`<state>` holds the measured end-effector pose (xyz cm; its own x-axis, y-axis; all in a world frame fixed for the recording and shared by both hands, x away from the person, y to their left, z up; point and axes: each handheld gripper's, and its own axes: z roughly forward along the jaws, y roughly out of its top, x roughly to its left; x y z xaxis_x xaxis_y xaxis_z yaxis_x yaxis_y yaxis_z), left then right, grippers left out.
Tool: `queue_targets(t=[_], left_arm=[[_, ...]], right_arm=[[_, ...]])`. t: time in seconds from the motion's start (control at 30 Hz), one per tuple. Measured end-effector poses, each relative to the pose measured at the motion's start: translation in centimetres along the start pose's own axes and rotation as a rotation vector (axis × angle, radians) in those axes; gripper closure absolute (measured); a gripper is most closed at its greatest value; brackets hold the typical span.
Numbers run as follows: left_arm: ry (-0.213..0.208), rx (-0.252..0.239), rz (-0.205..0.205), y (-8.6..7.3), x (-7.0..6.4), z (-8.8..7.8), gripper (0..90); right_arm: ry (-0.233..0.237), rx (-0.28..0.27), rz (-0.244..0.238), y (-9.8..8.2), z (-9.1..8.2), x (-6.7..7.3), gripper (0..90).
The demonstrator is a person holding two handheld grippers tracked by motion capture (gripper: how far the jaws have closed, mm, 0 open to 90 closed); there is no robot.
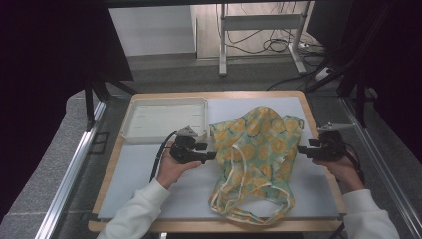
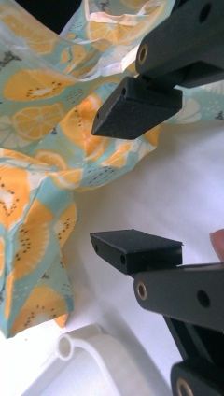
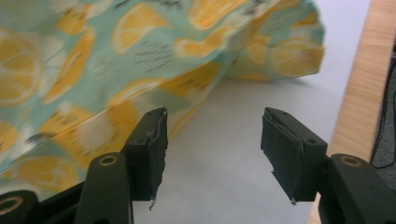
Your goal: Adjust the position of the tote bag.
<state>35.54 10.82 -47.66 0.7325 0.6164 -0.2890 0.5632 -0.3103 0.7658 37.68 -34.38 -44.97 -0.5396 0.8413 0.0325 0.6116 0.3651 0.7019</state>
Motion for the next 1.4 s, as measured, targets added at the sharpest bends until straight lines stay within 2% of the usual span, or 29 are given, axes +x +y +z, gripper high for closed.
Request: queue_targets(t=[0.27, 0.6, 0.77, 1.1, 1.2, 1.4], left_arm=[[0.007, 0.004, -0.009, -0.9, 0.0, -0.7, 40.3], [0.015, 0.003, -0.013, -1.9, 0.1, -1.7, 39.1], [0.018, 0.01, -0.008, -2.3, -0.3, -1.7, 38.9], [0.021, 0.019, 0.006, -2.6, -0.6, -1.8, 38.5], [0.022, 0.04, 0.018, -2.7, -0.8, -1.5, 38.4], [0.025, 0.041, 0.021, -2.7, -0.8, -1.5, 38.1]], right_arm=[[0.031, -0.034, -0.027, -0.9, -1.0, 2.2, 40.2], [0.063, -0.014, -0.065, -1.5, -1.5, 4.2, 39.1], [0.063, -0.016, -0.069, -2.1, -2.3, 5.1, 39.1], [0.077, -0.064, -0.096, -2.5, -4.4, 6.9, 39.2], [0.084, -0.061, -0.106, -2.6, -4.6, 7.7, 39.1], [0.116, -0.055, -0.12, -3.0, -4.5, 8.8, 38.9]])
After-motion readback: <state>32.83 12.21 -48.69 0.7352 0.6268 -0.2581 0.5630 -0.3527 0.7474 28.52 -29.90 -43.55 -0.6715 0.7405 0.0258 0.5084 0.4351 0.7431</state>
